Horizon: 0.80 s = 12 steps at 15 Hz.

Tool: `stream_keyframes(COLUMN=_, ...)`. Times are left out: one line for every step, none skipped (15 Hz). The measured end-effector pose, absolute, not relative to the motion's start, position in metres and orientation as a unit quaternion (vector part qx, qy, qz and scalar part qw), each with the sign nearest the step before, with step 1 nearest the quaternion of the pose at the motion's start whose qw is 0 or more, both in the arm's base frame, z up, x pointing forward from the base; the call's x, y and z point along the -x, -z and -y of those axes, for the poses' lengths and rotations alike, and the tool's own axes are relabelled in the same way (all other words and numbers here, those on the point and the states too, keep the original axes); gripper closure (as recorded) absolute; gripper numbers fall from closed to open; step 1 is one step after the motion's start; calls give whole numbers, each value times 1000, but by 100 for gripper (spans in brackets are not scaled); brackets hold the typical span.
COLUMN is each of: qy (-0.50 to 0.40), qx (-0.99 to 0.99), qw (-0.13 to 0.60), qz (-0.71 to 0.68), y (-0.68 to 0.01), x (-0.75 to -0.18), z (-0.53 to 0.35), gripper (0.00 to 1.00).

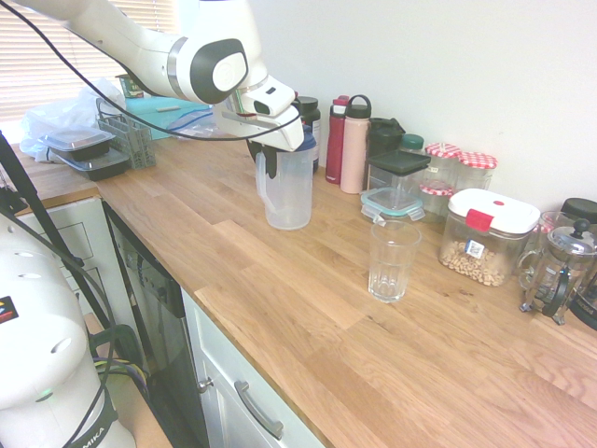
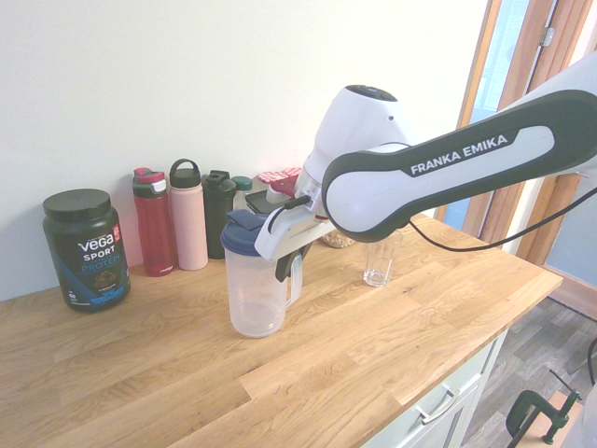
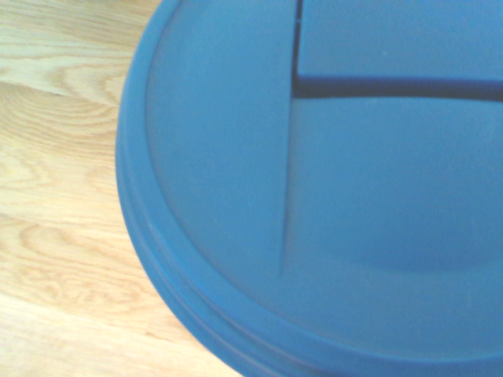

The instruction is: Pour me some water

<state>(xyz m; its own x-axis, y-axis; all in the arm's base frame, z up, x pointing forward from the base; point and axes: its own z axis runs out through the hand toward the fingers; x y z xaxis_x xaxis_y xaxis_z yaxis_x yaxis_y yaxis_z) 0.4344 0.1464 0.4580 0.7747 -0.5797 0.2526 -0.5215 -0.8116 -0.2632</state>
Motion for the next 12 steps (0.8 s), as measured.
stream_keyframes(qy=163, qx=938, qw=87, qz=-293, y=-457, x=-436, z=-146, gripper=0)
stream_keyframes(qy=162, qx=939, qw=85, qz=-292, y=-456, x=-437, z=-147, gripper=0)
stream_keyframes(qy=162, qx=939, qw=84, qz=-291, y=-455, x=-437, z=-146, gripper=0)
stream_keyframes(qy=162, qx=939, qw=84, qz=-291, y=-455, x=-438, z=-146, gripper=0)
stream_keyframes(qy=162, qx=939, qw=84, qz=-291, y=-455, x=-438, z=-147, gripper=0)
stream_keyframes(qy=162, qx=939, qw=85, qz=-290, y=-456, x=-437, z=-147, gripper=0)
stream_keyframes(qy=162, qx=940, qw=85, qz=-289, y=-456, x=-437, z=-148, gripper=0)
stream_keyframes(qy=161, qx=940, qw=85, qz=-288, y=-456, x=-437, z=-150, gripper=0)
stream_keyframes(qy=157, qx=942, qw=83, qz=-285, y=-456, x=-434, z=-152, gripper=0)
stream_keyframes(qy=148, qx=944, qw=71, qz=-286, y=-458, x=-429, z=-154, gripper=0)
stream_keyframes(qy=138, qx=945, qw=54, qz=-291, y=-462, x=-419, z=-156, gripper=0)
stream_keyframes(qy=131, qx=945, qw=42, qz=-296, y=-470, x=-406, z=-158, gripper=0)
